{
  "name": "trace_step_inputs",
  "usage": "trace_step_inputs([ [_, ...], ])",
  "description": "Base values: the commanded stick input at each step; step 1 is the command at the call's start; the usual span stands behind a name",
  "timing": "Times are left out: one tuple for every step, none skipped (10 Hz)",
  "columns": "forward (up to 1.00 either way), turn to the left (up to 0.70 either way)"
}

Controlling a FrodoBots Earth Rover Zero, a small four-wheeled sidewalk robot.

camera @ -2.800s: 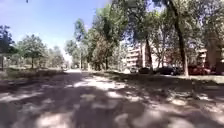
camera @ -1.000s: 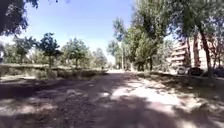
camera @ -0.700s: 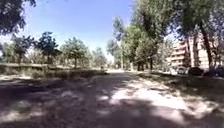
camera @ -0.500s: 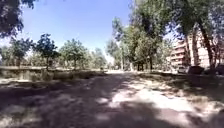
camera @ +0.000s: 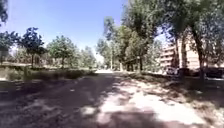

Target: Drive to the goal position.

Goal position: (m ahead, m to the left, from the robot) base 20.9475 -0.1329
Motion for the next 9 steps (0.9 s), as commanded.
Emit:
trace_step_inputs([
  [0.85,0.0],
  [0.85,0.0],
  [0.85,0.0],
  [0.85,0.0],
  [0.85,0.0],
  [0.85,0.0],
  [0.85,0.0],
  [0.85,0.0],
  [0.85,0.0],
])
